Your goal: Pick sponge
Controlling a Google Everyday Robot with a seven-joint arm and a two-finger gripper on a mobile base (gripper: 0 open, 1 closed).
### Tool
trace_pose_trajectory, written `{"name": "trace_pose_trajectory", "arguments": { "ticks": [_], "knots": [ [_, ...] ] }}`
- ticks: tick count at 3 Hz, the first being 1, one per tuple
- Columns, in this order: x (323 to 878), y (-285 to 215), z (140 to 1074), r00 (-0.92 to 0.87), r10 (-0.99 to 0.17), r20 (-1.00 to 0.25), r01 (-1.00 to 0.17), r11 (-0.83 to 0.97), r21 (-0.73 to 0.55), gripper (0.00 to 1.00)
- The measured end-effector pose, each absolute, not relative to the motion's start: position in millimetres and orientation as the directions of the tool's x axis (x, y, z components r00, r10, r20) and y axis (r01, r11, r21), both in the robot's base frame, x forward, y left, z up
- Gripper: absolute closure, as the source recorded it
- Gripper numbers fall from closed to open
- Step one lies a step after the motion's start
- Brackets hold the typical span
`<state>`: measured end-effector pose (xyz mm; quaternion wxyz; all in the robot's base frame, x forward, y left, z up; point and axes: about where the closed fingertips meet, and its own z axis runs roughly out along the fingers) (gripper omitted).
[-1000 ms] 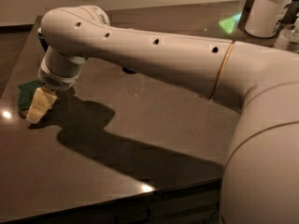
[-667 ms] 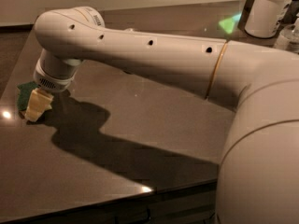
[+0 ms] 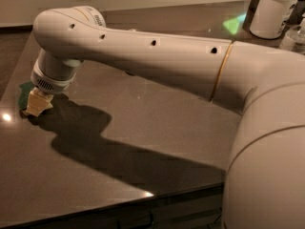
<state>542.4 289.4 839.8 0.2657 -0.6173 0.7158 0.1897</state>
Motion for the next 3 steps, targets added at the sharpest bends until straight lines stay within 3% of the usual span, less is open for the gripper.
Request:
{"name": "trace_pose_trajectory", "arguments": {
  "ticks": [1, 2, 3],
  "knots": [
    [540, 283, 853, -0.100, -0.768, -0.633, -0.983, 0.174, -0.056, 0.88],
    [535, 276, 879, -0.079, -0.748, -0.659, -0.985, 0.161, -0.065, 1.00],
    [530, 272, 905, -0.047, -0.735, -0.676, -0.987, 0.136, -0.080, 1.00]
  ]
}}
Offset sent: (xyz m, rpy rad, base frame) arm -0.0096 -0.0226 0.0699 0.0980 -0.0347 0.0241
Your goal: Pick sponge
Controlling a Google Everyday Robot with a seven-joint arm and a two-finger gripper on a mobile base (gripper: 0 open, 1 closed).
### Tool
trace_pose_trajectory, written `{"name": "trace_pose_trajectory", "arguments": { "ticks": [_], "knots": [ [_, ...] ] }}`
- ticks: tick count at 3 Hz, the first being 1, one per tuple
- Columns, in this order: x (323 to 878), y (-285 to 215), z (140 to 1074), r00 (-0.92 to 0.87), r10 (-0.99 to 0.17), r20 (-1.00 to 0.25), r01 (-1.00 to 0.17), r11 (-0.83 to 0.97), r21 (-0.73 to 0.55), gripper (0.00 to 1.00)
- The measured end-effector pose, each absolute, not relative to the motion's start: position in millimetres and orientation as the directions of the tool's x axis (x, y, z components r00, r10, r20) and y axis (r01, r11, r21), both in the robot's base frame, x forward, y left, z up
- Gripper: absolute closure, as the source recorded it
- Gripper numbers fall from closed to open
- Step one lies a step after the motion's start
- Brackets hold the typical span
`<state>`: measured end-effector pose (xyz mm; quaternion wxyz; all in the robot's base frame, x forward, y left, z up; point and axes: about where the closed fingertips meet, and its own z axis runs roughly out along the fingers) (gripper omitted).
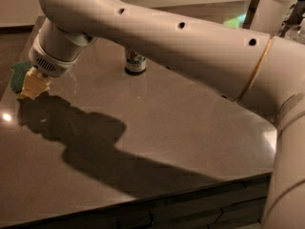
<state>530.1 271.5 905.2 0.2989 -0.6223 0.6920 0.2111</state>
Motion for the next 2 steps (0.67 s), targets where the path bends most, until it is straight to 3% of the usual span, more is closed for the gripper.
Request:
{"name": "trace_pose_trajectory", "arguments": {
  "ticks": [2],
  "knots": [
    [520.3, 257.0, 949.8, 0.013, -0.730, -0.683, -0.988, 0.095, -0.120, 1.00]
  ]
}}
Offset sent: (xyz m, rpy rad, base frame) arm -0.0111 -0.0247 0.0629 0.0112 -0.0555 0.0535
